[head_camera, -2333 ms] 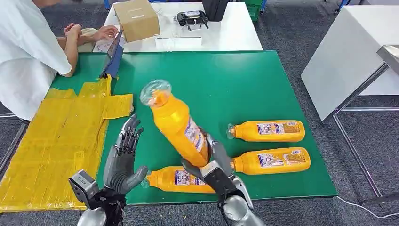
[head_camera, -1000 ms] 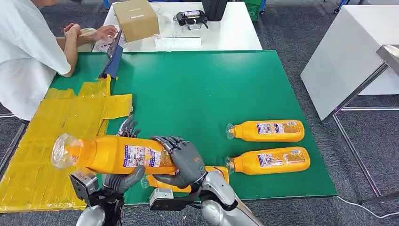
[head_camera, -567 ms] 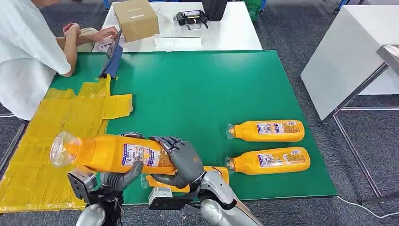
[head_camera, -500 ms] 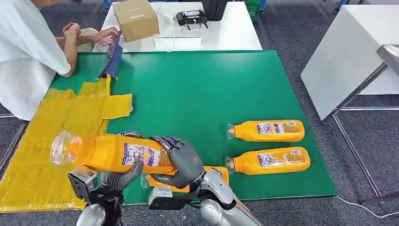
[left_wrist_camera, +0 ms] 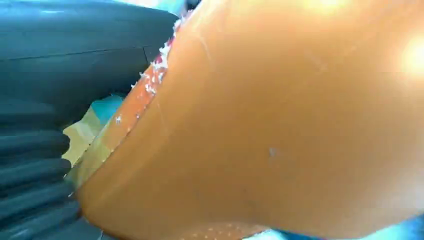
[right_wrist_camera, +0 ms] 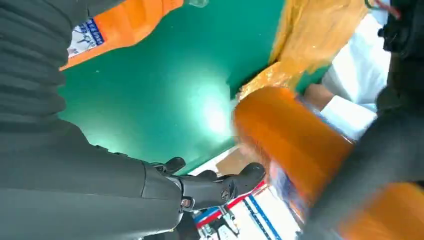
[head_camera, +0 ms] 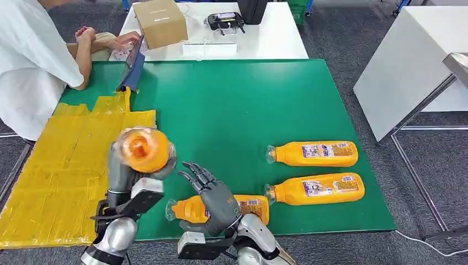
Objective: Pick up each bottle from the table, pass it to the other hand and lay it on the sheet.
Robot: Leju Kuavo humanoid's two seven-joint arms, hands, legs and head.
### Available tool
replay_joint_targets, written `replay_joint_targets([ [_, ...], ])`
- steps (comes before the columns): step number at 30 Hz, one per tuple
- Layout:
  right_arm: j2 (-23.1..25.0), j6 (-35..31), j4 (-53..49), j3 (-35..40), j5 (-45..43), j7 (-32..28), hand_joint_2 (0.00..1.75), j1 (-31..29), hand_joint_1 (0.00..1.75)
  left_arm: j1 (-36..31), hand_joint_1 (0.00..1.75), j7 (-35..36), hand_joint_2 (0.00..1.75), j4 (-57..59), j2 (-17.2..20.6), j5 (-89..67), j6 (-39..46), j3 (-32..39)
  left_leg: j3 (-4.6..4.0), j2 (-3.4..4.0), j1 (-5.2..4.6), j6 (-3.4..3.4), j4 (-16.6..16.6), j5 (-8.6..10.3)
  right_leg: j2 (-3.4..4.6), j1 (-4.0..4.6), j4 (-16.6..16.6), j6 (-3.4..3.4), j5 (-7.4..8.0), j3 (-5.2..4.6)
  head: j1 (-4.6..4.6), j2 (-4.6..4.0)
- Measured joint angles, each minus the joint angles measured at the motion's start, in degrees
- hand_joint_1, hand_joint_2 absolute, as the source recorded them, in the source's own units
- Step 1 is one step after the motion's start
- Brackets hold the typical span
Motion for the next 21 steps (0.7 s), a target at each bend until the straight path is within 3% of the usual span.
replay_joint_targets([
  [4,-0.81,2.40,-1.35,-0.17,4.73,4.16,0.00,0.23,0.00,-6.08,1.75,21.56,1.75,9.81,3.49,-34.54,-0.02,1.40,0.01,0.05,0.01,-0.05,0.00,0.05,0.04,0.02,0.01,-0.03,0.04,-0.06,-0.02,0.00],
  [6,-1.22,3.59,-1.64,-0.17,7.96,6.21,0.00,0.05,0.00,-11.04,1.75,31.98,1.75,16.76,6.70,-37.39,-1.89,-0.95,0.01,0.07,0.04,-0.14,0.00,0.14,0.05,0.04,0.04,-0.05,0.07,-0.08,0.00,0.00],
  [8,-1.77,4.50,-1.68,-0.02,11.65,8.13,0.00,-0.32,0.00,-16.11,1.75,38.09,1.75,25.43,10.06,-36.64,-3.37,-4.36,0.01,0.08,0.05,-0.21,0.00,0.20,0.07,0.05,0.16,-0.08,0.10,-0.10,-0.02,0.00],
  [14,-3.58,5.81,-1.68,1.55,17.59,11.64,0.00,-0.97,0.00,-25.59,1.75,42.75,1.75,45.40,15.80,-36.45,-5.58,-13.33,-0.03,0.13,0.07,-0.24,0.00,0.25,0.08,0.04,0.22,-0.20,0.15,-0.15,-0.02,0.00],
  [21,-4.98,6.25,-0.81,2.93,21.31,15.25,0.00,-1.95,0.00,-29.42,1.75,43.83,1.75,57.31,16.92,-36.42,-9.80,-18.78,-0.13,0.06,0.04,-0.24,0.00,0.23,0.06,0.03,0.21,-0.20,0.14,-0.22,0.00,0.00],
])
